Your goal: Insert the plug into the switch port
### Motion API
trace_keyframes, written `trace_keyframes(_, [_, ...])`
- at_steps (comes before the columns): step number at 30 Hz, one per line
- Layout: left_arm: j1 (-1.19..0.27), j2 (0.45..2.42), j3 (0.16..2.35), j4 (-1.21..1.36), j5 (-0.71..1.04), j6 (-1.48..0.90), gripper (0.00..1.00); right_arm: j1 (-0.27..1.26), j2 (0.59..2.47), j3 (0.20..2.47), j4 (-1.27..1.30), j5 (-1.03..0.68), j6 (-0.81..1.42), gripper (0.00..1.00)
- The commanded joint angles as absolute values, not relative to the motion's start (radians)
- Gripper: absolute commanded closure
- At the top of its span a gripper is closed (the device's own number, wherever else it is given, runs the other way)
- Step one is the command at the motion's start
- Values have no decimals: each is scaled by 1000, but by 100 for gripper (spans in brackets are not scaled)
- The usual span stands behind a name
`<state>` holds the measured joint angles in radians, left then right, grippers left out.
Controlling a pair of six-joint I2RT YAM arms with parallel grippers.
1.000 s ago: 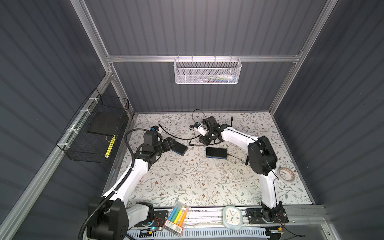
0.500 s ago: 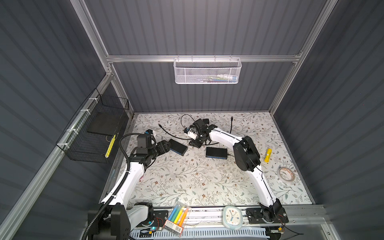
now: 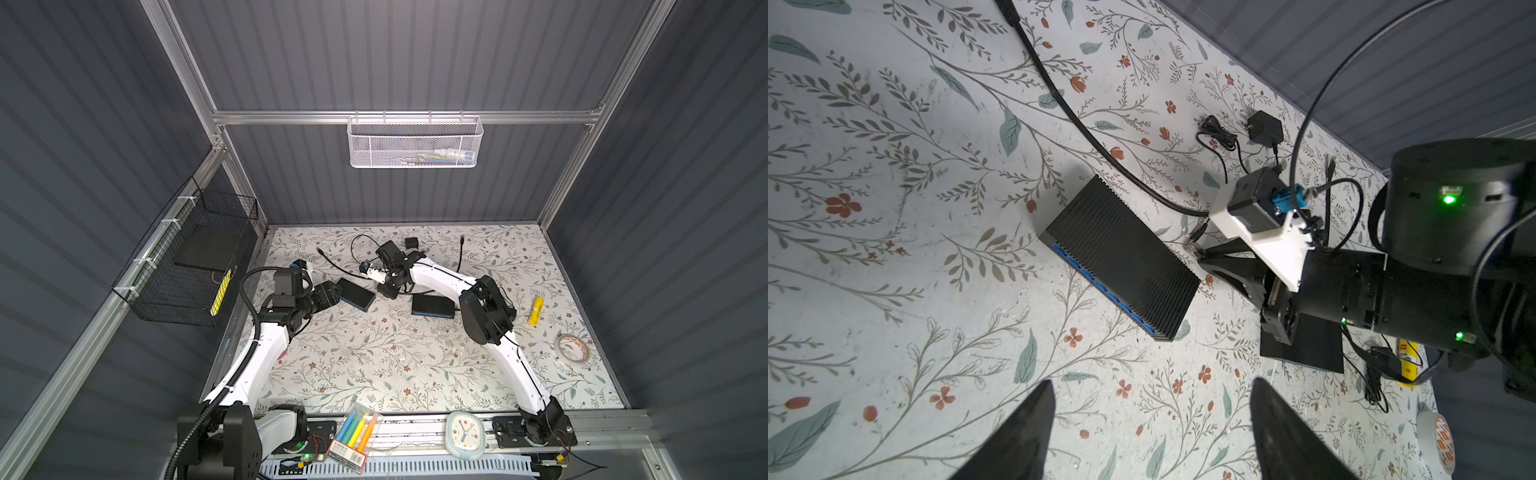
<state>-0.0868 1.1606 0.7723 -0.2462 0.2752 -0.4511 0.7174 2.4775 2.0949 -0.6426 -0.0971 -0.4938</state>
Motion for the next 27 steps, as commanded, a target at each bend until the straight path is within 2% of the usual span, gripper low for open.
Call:
trace_keyframes(1, [-78,1157,759,-250,295,-430,26,719,2508,2097,-709,-82,-509,96])
trace_keyframes(3, [-78,1151,757,-253,295,-431,26,719,2491,2088,-704,-78,-519,100])
trace_keyframes(11, [-78,1105,749,-269,293,-443,26,701,2370,2066,-696,-26,-622,100])
trace_keyframes(19, [-78,1043,749,-307,289,-422,27,654,2168,2027,-709,2,-664,100])
trace_keyframes(22, [-80,1043,765,-305,360,-387,27,634,2057,1952,-702,-36,-624,100])
trace_keyframes(27, [-134,1051,783,-228,474,-358,29,596,1805,1646,-595,-227,-462,100])
